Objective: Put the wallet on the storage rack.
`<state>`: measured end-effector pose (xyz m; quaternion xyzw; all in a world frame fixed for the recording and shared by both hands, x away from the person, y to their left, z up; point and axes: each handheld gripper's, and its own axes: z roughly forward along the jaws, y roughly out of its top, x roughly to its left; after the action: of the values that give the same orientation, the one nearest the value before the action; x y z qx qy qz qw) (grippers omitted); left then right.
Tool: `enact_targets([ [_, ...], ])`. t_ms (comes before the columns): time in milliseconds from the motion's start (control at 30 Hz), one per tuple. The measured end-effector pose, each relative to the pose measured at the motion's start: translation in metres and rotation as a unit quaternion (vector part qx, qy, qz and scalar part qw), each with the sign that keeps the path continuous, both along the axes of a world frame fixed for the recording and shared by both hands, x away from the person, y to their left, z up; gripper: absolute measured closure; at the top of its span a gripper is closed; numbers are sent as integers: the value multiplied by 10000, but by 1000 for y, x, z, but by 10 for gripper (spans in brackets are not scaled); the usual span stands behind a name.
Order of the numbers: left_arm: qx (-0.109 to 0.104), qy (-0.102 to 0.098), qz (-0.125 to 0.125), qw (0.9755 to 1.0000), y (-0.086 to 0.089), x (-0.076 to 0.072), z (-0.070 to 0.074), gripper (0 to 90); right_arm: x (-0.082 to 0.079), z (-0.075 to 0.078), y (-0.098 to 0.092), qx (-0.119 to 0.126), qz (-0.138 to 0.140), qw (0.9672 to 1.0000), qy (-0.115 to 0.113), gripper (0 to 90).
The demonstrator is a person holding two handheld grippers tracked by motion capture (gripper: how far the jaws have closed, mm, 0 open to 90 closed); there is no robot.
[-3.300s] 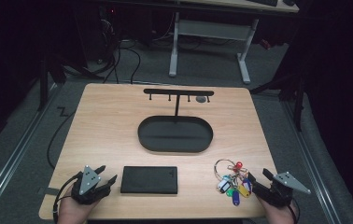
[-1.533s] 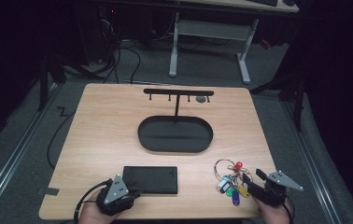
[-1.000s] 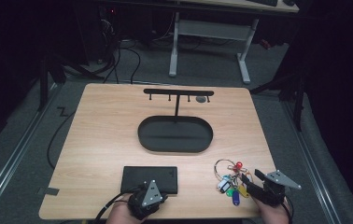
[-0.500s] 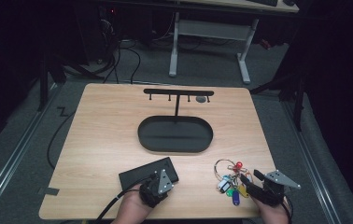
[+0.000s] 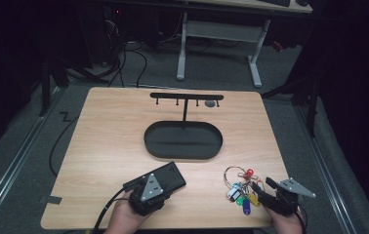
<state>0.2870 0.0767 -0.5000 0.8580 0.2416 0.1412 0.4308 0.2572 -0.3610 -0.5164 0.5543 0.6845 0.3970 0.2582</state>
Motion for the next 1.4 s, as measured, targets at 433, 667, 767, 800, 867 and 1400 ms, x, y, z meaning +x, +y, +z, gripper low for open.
enact_targets([
  [433,446,-606,168,9970,56,-17,-20,485,1,0,4,43,38,10000,-71,330],
  [667,465,-644,-26,9968,50,-18,-22,441,2,-2,8,41,94,9999,-51,327],
  [767,477,-662,-29,9967,49,-16,-23,426,2,-3,6,90,65,9999,-22,326],
  [800,472,-646,-23,9968,48,-16,-24,420,2,-3,5,97,60,9999,-24,326],
  [867,518,-621,-30,9967,46,-14,-26,412,2,-3,3,115,39,9999,-33,325],
  [1400,1154,-1144,-4,9867,38,-21,-32,470,1,-3,0,109,35,9999,-63,323],
])
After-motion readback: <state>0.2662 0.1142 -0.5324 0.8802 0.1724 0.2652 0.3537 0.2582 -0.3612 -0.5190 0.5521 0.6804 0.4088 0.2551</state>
